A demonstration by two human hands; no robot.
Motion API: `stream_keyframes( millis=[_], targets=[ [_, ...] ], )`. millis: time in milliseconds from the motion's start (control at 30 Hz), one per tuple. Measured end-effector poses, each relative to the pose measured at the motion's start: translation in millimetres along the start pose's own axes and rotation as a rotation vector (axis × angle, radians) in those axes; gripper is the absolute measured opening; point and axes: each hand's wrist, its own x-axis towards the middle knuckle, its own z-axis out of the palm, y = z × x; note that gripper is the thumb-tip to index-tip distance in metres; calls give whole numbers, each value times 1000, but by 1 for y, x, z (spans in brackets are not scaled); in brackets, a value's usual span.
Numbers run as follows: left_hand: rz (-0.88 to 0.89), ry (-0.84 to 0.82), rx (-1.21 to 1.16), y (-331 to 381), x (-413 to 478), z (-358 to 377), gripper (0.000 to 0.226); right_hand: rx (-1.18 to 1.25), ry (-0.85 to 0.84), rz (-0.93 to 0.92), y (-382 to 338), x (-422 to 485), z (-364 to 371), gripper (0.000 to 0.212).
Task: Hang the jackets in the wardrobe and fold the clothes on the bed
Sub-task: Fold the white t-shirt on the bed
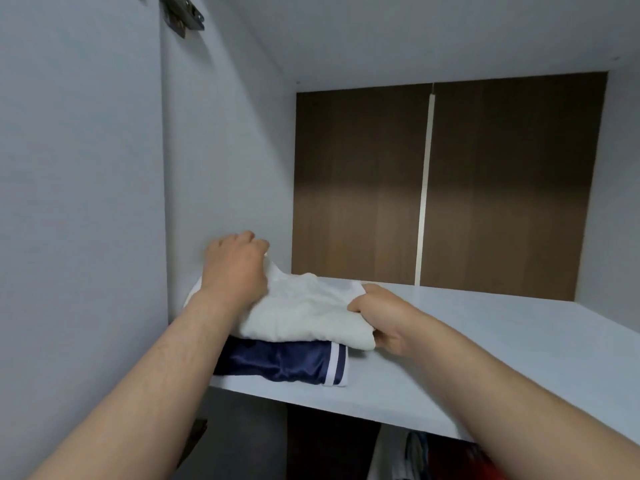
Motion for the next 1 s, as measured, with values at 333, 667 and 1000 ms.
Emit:
stream_keyframes(
  millis=[333,667,1000],
  targets=[
    [-107,-675,-263,-14,-1,32,79,-774,-119,-368,4,-11,31,68],
    [-121,-631,-497,-9,3,44,66,-823,-127,-319,18,-17,34,90],
    [115,-362,-1001,50,-46,8,14,-824,188,-538,38,-78,-37,46]
  ],
)
